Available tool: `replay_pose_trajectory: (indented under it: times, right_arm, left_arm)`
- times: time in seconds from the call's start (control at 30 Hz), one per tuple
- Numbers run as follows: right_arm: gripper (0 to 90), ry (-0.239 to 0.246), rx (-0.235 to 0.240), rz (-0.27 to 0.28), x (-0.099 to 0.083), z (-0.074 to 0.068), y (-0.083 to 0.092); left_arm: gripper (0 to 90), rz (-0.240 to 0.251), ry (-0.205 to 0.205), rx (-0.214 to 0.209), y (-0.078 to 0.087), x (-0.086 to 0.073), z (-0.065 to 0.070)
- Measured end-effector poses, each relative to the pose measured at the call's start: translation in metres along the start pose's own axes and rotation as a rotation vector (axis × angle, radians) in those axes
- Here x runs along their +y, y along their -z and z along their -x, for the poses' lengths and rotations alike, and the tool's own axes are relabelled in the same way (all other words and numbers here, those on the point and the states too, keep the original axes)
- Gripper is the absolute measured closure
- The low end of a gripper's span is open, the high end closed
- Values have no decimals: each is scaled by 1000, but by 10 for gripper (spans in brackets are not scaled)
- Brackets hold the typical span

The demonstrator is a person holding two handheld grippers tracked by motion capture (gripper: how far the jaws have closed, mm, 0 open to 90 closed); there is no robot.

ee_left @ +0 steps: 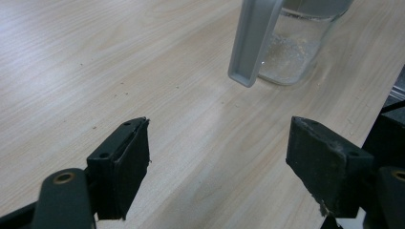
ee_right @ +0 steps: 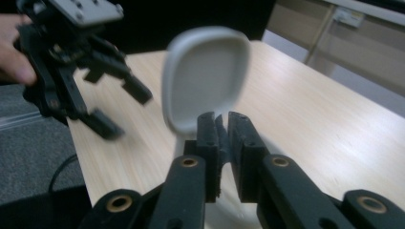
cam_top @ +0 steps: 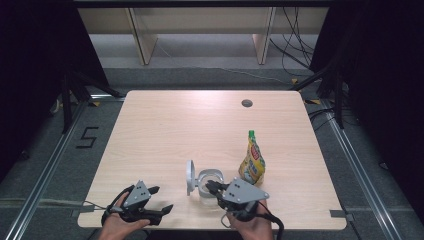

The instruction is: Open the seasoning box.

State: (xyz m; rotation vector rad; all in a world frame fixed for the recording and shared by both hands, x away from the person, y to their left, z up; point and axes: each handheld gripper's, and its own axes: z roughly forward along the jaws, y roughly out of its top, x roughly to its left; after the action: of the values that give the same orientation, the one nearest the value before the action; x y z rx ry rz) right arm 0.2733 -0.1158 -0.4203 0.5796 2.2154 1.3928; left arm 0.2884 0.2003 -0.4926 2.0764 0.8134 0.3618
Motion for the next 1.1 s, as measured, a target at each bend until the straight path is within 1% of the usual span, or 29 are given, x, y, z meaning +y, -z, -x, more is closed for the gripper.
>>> replay_pose_trajectory:
  times: [0.03, 0.07, 0.1, 0.13, 0.17, 0.2, 0.23, 0.27, 0.3, 0.33, 0.4, 0.43, 0.47, 0.5, 0.6, 0.63, 0.67, 0.7, 0.73, 0.77, 0.8, 0.87, 0.9, 0.93, 0.97, 1.0, 1.03, 1.07, 1.1]
  right_arm:
    - [826, -10, -7, -3, -5, 1, 5]
    - [819, -36, -21, -6, -13, 3, 12]
    - [809, -51, -36, -14, -19, 6, 19]
    - [803, -61, -46, -15, -24, 7, 23]
    - [789, -95, -74, -31, -36, 11, 36]
    - [789, -95, -74, -31, -36, 11, 36]
    - [784, -101, -88, -32, -40, 13, 40]
    - [775, -126, -94, -23, -45, 15, 45]
    - [768, -143, -106, -30, -48, 16, 50]
    - [763, -148, -127, -28, -50, 18, 55]
    - [744, -168, -133, -37, -55, 20, 61]
    - [738, -188, -157, -42, -57, 20, 63]
    - [727, -184, -162, -45, -60, 23, 66]
    - [711, -192, -187, -44, -63, 24, 67]
    - [626, -248, -202, -70, -70, 26, 71]
    - [593, -259, -211, -70, -72, 26, 70]
    - [532, -258, -235, -67, -75, 28, 70]
    - [513, -264, -244, -78, -77, 29, 70]
    - [496, -285, -248, -90, -79, 30, 70]
    - [473, -285, -273, -95, -81, 31, 71]
    - [444, -275, -280, -87, -83, 33, 70]
    - [377, -284, -310, -85, -86, 36, 69]
    - [356, -302, -325, -94, -86, 36, 70]
    - [337, -287, -331, -84, -87, 38, 69]
    - [308, -319, -333, -92, -88, 37, 69]
    - [269, -316, -329, -92, -89, 39, 68]
    - [238, -310, -328, -81, -90, 40, 65]
    - [198, -286, -352, -91, -90, 42, 64]
    - [162, -303, -368, -90, -90, 43, 62]
  left_arm:
    - [220, 5, 12, -7, -1, 0, 1]
    - [220, 16, 15, 0, -1, 0, 2]
    - [220, 27, 24, -7, -2, 0, 3]
    - [220, 0, 7, 2, 0, 1, 2]
    - [219, 27, 22, -6, -2, 0, 4]
    - [219, 26, 17, -5, -2, 1, 4]
    - [218, 19, 17, -2, -2, 1, 4]
    - [216, 17, 19, -3, -2, 1, 4]
    - [214, 26, 35, -6, -3, 0, 5]
    - [211, 12, 21, -8, -2, 0, 3]
    - [203, 10, 14, 4, -1, 1, 3]
    - [202, 12, -3, 1, -1, 1, 1]
    - [201, 17, 5, 1, -1, 1, 2]
    - [200, 17, 4, 1, -1, 1, 2]
    - [198, 11, 9, -8, -2, 1, 3]
    - [198, 13, 28, -12, -2, 1, 4]
    - [198, 13, 23, -13, -3, 0, 4]
    - [196, 6, 16, -2, -3, 0, 4]
    - [192, 6, 17, 0, -3, 0, 4]
    - [189, 4, 14, 2, -3, 0, 4]
    - [188, 3, 11, -1, -3, 0, 4]
    - [187, -2, 10, 6, -3, 1, 3]
    - [186, -2, -1, 17, -4, 0, 3]
    - [185, -6, 3, 9, -3, 0, 2]
    - [185, 8, 11, 18, -4, 0, 3]
    - [185, 10, 36, 2, -4, 0, 5]
    - [186, -13, 12, -6, -3, 0, 3]
    - [186, -17, 13, -6, -3, 0, 3]
    - [186, 4, 29, 2, -5, 0, 4]
